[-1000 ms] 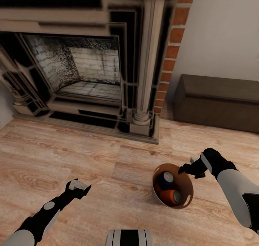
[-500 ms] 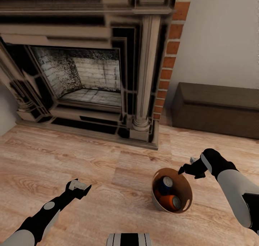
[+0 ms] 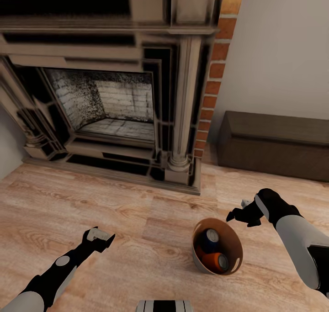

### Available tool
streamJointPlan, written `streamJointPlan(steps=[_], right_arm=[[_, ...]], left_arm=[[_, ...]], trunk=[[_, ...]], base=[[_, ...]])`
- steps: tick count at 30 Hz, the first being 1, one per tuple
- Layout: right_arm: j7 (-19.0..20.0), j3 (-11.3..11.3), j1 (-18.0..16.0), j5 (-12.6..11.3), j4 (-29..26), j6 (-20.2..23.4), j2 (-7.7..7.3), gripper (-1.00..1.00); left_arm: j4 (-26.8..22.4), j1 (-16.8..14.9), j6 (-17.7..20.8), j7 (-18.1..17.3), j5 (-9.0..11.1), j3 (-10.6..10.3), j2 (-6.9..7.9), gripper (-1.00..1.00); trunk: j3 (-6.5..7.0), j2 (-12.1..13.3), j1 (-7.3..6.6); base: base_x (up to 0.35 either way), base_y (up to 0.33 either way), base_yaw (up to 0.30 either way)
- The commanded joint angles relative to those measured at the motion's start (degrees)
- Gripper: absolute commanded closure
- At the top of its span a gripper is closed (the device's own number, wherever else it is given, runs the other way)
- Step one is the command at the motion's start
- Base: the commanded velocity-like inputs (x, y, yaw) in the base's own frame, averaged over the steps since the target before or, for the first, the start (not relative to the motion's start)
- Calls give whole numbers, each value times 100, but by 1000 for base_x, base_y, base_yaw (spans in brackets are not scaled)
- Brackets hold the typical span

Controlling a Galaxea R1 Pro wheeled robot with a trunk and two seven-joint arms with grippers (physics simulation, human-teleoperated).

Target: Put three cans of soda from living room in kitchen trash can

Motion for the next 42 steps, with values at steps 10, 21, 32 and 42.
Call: streamJointPlan(steps=[10,21,32,42], right_arm=[[-48,-1,0,1,0,0,-2,-100],[-63,1,6,1,0,0,2,-100],[-63,1,18,5,-2,0,4,-100],[-48,8,408,16,-727,0,17,-100]], left_arm=[[1,0,8,21,-1,-3,0,-100],[0,0,9,25,0,-3,0,-100],[-2,0,17,51,-1,-3,0,-100],[25,0,18,52,-2,-3,0,-100]], trunk=[[180,403,-220],[377,844,-462],[575,1285,-703],[754,1686,-923]], base=[[0,0,0],[0,0,0],[0,0,0],[0,0,0]])
